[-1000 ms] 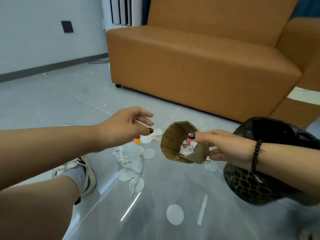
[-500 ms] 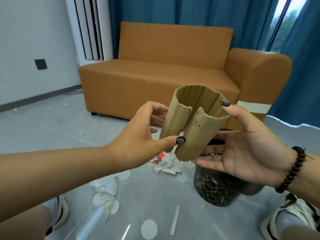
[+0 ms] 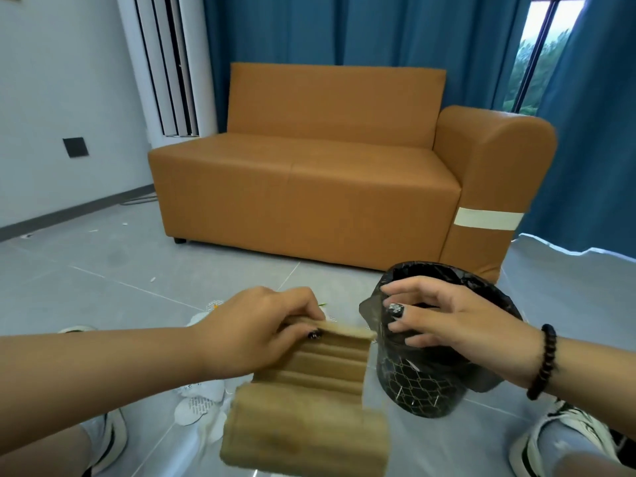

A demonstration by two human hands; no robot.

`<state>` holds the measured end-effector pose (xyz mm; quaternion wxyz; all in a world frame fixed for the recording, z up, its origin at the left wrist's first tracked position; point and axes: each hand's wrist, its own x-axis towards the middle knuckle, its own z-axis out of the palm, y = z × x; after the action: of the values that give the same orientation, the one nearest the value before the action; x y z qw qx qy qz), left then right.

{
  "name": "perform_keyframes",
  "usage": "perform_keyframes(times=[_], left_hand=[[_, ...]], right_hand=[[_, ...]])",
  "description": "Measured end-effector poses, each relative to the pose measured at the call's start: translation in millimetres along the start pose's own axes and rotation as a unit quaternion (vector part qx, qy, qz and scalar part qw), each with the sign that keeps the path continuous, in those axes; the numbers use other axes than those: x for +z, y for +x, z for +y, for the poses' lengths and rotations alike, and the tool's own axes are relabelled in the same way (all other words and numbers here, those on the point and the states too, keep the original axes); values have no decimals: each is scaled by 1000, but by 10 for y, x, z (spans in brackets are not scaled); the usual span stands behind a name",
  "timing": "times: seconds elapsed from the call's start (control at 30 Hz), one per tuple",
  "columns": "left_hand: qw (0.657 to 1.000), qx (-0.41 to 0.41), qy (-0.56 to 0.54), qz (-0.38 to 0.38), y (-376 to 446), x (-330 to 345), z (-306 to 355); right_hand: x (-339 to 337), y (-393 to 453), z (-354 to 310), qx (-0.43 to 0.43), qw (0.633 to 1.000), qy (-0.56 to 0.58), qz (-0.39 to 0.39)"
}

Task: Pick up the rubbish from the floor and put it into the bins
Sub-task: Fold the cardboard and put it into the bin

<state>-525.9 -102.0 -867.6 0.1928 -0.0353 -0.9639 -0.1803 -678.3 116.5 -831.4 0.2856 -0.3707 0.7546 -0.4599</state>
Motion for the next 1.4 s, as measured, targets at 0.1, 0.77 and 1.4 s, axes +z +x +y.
perform_keyframes(times=[0.1,0.77,1.4], left_hand=[[996,76,44,13,19,70,87],[991,24,-126,40,191,96,123],[903,-156,-397,-55,165,86,135]], right_hand=[[79,24,1,-64,994,-83,-26],[-3,203,55,-368,883,-292,-8],[24,172,52,-522,713,-463,61]])
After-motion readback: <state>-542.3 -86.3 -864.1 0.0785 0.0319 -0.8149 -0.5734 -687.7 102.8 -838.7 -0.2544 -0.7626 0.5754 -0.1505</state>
